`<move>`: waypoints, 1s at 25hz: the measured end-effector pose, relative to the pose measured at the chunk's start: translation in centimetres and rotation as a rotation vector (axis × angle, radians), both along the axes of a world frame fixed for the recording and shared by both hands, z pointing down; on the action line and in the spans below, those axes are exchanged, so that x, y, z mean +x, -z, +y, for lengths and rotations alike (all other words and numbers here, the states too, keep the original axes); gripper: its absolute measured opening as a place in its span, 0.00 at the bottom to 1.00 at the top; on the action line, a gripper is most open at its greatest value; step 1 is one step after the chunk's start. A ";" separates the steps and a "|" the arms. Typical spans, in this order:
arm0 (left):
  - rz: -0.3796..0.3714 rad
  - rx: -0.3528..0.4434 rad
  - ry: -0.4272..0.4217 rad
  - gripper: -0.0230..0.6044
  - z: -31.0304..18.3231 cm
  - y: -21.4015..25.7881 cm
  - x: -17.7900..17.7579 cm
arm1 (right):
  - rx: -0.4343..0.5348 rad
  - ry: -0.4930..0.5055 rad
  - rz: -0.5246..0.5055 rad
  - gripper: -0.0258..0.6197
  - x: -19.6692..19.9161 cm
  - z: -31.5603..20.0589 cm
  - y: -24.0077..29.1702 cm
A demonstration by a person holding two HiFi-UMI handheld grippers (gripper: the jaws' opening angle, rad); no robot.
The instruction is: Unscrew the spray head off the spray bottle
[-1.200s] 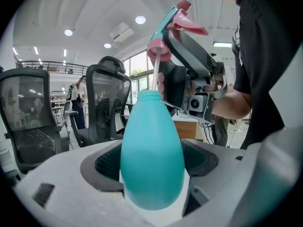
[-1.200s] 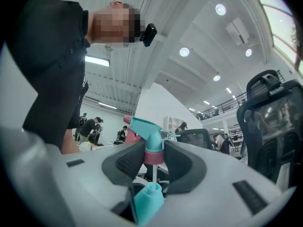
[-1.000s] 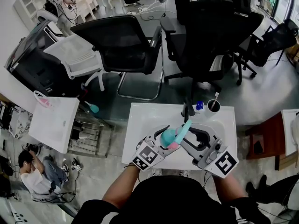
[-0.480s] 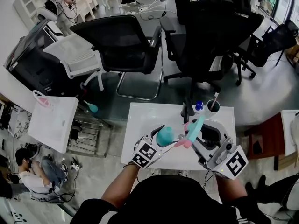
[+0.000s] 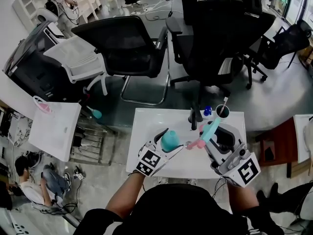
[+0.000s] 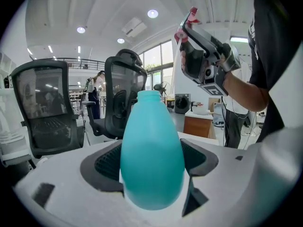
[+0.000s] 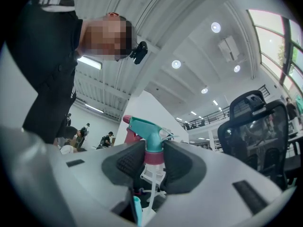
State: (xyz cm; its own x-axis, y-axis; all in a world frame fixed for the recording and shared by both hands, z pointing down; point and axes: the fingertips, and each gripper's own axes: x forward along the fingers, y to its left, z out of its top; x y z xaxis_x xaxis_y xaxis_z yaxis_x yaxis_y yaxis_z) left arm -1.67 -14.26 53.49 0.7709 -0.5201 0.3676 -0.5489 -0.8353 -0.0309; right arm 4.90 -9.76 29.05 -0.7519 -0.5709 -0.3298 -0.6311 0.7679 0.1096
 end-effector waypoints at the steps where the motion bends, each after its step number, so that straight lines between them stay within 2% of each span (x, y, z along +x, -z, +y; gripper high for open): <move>1: 0.005 0.010 0.010 0.65 -0.2 0.3 -0.1 | -0.006 -0.012 0.015 0.24 0.2 -0.2 -0.6; 6: 0.037 0.060 0.062 0.65 -1.4 2.0 -0.7 | -0.034 -0.046 0.037 0.24 0.4 -1.1 -2.4; 11: 0.058 0.115 0.082 0.65 -1.7 3.7 -1.2 | -0.084 -0.091 0.094 0.24 0.3 -1.9 -5.4; 14: 0.062 0.143 0.091 0.65 -1.8 4.3 -1.6 | -0.090 -0.109 0.092 0.24 0.3 -2.1 -6.5; 25: 0.114 0.194 0.132 0.65 -2.2 6.1 -1.9 | -0.245 -0.186 0.125 0.24 1.9 -2.7 -12.5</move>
